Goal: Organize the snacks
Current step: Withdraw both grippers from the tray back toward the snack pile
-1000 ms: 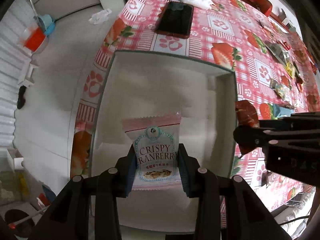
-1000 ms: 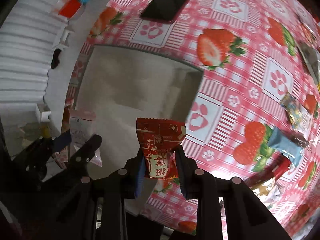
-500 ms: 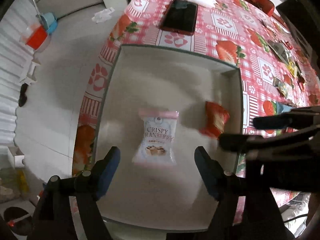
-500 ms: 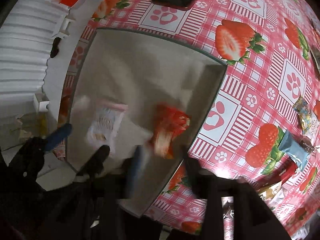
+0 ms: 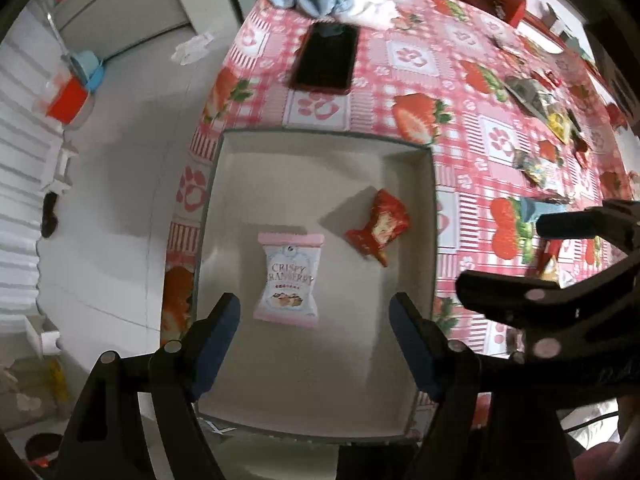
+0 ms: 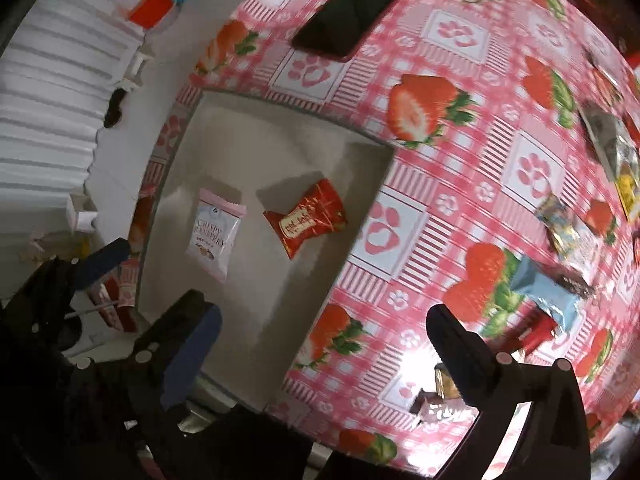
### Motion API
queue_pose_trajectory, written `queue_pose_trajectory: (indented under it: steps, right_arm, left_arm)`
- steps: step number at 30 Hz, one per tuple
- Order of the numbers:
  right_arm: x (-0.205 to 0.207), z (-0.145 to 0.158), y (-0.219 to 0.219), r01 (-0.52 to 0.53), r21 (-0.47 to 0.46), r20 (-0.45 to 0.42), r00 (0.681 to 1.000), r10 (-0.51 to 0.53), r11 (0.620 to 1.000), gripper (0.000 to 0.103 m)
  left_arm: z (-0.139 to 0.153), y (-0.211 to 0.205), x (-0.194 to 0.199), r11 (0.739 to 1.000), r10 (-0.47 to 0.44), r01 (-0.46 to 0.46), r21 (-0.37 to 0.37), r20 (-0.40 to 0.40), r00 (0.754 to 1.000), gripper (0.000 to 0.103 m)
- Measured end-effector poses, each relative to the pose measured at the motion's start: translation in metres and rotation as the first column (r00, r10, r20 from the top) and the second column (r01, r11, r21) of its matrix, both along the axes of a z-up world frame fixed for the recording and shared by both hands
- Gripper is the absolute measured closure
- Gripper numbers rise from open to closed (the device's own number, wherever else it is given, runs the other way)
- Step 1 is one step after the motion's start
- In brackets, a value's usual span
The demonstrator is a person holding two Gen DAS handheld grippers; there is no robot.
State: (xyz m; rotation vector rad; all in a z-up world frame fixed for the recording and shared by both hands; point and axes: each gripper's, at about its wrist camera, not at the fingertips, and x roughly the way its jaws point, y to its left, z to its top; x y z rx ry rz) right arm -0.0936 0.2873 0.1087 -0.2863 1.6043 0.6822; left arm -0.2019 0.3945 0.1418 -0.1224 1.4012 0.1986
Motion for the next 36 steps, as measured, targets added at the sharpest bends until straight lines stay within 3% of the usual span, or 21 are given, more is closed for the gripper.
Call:
queue_pose_trajectory:
  steps: [11, 19, 26, 36]
  right_arm:
    - [0.005, 0.02, -0.1, 0.235, 0.036, 0.0, 0.972, -0.235, 0.971, 0.0]
    - [0.006, 0.015, -0.16, 0.404, 0.059, -0.048, 0.915, -0.401, 0.913, 0.0]
    - [0.008, 0.01, -0.188, 0.472, 0.072, -0.081, 0.881, -0.467, 0.878, 0.0]
    - [0.01, 0.007, -0.206, 0.515, 0.08, -0.098, 0.856, -0.508, 0.853, 0.0]
  left_arm:
    - [0.048, -0.047, 0.024, 0.988, -0.144, 0.141, 0.071, 0.038, 0.989, 0.023]
    - [0.084, -0.089, 0.043, 0.957, -0.245, 0.23, 0.177, 0.063, 0.968, 0.023]
    - [0.099, -0.116, 0.056, 0.929, -0.311, 0.287, 0.232, 0.073, 0.947, 0.022]
    - [0.103, -0.125, 0.062, 0.925, -0.302, 0.273, 0.263, 0.078, 0.95, 0.022]
